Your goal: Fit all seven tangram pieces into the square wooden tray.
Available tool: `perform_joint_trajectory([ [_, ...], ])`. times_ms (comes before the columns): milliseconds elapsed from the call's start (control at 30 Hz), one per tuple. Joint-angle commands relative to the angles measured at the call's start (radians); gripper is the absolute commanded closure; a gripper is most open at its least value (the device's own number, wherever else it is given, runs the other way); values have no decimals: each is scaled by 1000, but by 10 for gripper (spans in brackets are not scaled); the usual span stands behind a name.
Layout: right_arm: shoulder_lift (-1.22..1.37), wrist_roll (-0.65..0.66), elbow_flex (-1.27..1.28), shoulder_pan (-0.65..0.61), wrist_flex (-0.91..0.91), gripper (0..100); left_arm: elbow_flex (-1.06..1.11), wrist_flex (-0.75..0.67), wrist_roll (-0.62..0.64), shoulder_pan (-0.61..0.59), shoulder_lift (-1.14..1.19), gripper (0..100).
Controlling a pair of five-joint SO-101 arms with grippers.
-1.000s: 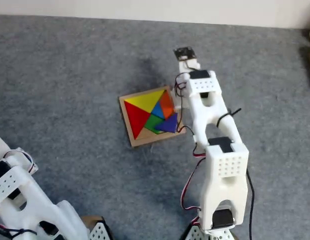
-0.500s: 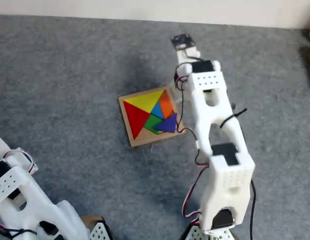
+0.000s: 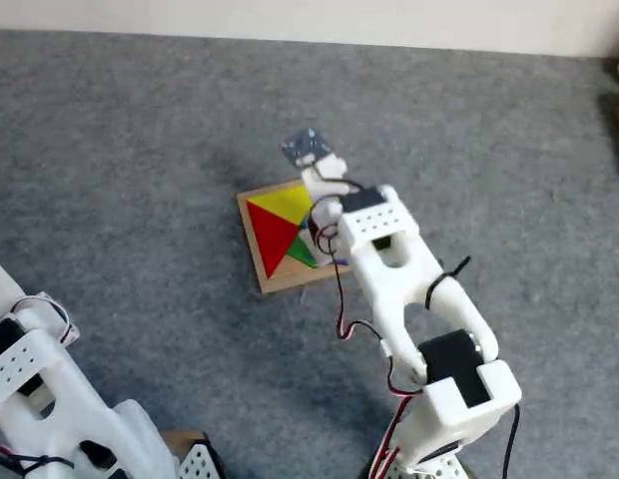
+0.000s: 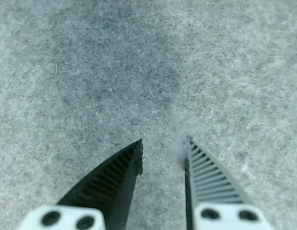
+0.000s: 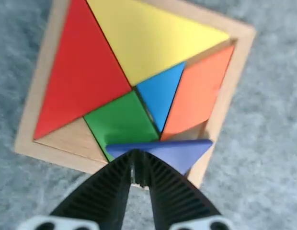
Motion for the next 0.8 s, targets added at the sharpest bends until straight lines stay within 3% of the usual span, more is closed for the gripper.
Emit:
perform_joint_trajectory([
  [0,-10,54,19,-5,-48,994,-19,-15,11,25,-22,853],
  [467,41,250,16,65,71,994,-19,-15,11,25,-22,853],
  [767,38,255,-15,64,71,994,-19,-15,11,25,-22,853],
])
